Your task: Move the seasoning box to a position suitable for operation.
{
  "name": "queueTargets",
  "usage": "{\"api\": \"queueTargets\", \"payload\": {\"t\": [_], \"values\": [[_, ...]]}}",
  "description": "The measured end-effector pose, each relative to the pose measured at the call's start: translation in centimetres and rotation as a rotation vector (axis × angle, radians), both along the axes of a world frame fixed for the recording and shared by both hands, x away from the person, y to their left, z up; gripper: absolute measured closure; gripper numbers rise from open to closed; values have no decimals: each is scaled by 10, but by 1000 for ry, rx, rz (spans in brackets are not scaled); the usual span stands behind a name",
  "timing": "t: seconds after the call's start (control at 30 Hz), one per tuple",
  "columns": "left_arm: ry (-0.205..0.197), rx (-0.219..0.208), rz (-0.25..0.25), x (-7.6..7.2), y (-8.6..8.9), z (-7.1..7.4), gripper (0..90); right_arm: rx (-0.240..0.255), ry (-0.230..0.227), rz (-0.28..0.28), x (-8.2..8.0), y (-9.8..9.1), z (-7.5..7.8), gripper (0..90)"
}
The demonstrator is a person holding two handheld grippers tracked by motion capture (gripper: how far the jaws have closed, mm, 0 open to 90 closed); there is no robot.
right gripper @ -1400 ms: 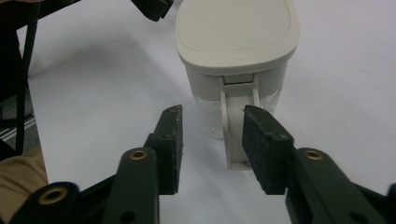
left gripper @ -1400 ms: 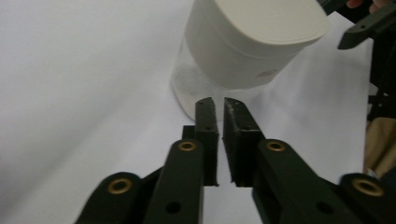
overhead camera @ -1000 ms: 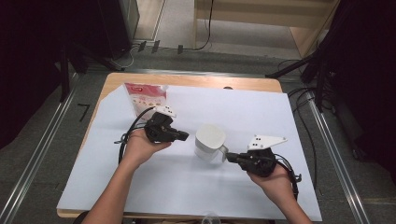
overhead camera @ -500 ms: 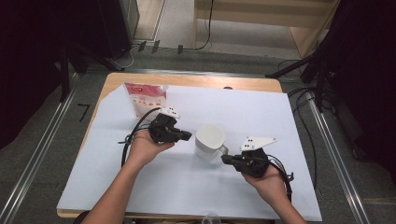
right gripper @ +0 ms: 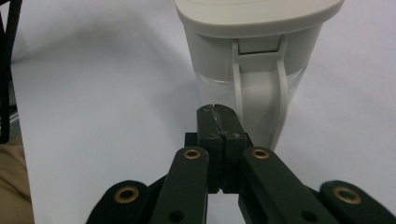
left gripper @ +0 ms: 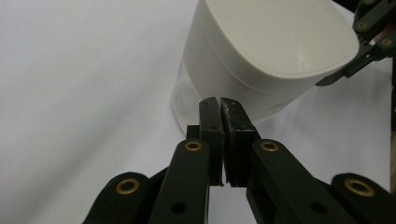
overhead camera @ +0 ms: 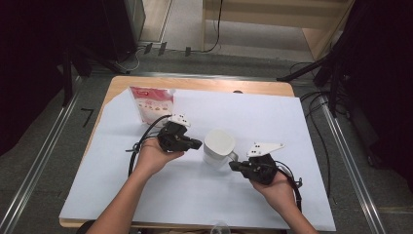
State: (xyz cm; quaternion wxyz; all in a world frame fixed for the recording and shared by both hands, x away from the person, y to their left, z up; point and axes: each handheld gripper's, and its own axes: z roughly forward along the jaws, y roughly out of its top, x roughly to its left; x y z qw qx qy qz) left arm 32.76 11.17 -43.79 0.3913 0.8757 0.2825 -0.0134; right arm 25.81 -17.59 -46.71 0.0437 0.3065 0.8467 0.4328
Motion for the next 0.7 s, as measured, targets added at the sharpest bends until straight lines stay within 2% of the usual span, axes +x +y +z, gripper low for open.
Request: {"api": "queueTargets", "payload": {"t": [0.37, 0.7], "values": [[7, -5, -16, -2, -2, 0, 891, -4, 0, 4, 1, 1, -1, 900], [-1, 19, -45, -5, -7, 0, 887, 4, 7, -19, 7, -7, -1, 900]]}}
